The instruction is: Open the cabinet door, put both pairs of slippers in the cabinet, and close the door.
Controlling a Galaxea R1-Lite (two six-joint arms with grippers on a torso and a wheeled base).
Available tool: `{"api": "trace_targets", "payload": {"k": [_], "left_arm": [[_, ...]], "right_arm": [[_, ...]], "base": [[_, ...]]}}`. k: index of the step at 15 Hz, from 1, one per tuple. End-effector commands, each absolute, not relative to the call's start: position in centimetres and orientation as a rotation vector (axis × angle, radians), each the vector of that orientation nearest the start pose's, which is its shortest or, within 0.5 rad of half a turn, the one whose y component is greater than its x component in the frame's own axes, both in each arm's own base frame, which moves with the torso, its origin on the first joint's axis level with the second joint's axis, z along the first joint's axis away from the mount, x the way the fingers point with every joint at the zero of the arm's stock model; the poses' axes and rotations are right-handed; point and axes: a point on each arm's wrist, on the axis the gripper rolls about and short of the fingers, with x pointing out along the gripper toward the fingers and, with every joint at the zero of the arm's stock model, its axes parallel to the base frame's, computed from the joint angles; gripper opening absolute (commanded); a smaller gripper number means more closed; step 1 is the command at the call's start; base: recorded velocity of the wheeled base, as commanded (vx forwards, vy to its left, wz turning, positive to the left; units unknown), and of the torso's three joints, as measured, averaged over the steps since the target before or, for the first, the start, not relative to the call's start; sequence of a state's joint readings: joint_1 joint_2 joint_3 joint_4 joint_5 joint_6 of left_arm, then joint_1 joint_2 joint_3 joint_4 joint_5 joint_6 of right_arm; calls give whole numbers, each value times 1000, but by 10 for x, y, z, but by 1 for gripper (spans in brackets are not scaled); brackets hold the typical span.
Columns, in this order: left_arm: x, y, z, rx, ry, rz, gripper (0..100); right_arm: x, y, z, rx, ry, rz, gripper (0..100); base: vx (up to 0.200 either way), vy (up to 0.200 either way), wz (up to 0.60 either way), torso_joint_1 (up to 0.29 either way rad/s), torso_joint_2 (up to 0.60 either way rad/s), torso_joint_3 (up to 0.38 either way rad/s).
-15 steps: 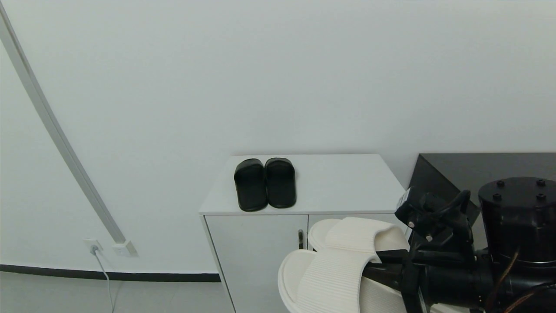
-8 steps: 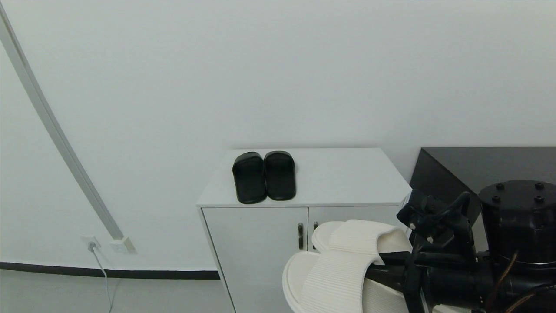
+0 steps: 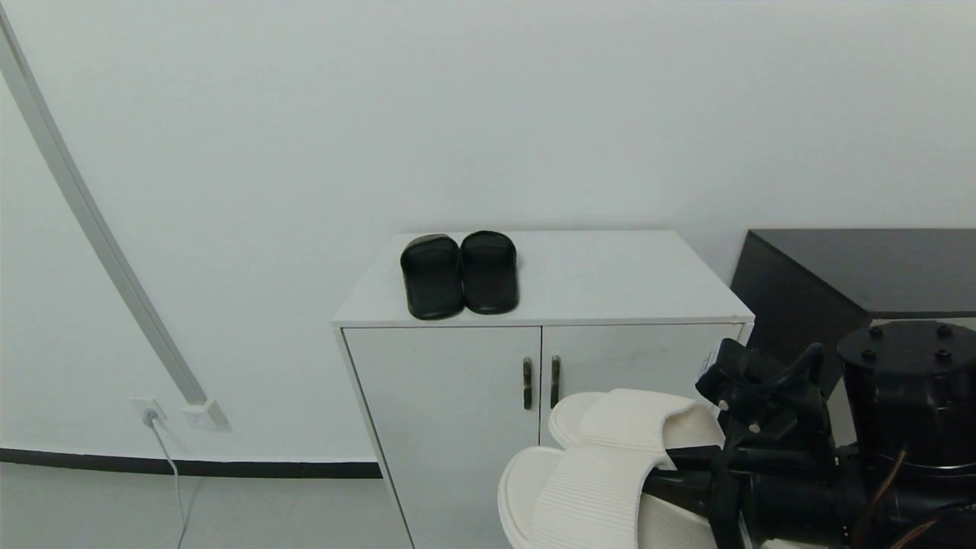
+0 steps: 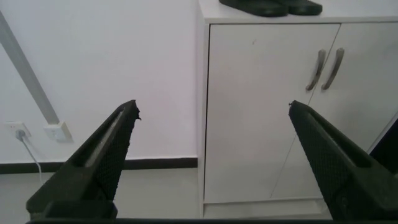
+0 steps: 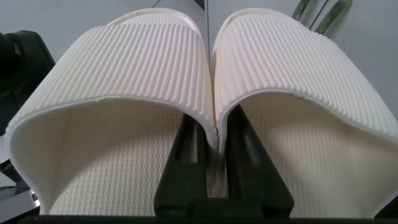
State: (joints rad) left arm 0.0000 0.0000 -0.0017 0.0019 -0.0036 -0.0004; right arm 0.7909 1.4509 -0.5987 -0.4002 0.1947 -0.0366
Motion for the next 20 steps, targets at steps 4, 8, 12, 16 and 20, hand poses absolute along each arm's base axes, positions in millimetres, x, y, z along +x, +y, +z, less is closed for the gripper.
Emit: {"api": "trace_targets", "payload": {"k": [4, 8, 12, 16, 20], "left_arm": [[-23, 0, 76, 0, 2, -3, 100], [-23, 0, 76, 0, 2, -3, 100], [-23, 0, 76, 0, 2, -3, 100], [-23, 0, 76, 0, 2, -3, 100], [-23, 0, 76, 0, 2, -3, 100]], "right_arm": [[159, 167, 166, -179, 454, 975, 0], [159, 167, 164, -181, 458, 972, 0], [158, 166, 165, -187, 451, 973, 0], [157, 165, 161, -190, 458, 976, 0], [156, 165, 160, -185, 438, 975, 0]], "base": [[0, 0, 0, -212, 533, 327], [0, 0, 0, -187, 504, 317], [0, 0, 0, -155, 486, 327], [0, 0, 0, -128, 465, 340], [0, 0, 0, -85, 447, 370]]}}
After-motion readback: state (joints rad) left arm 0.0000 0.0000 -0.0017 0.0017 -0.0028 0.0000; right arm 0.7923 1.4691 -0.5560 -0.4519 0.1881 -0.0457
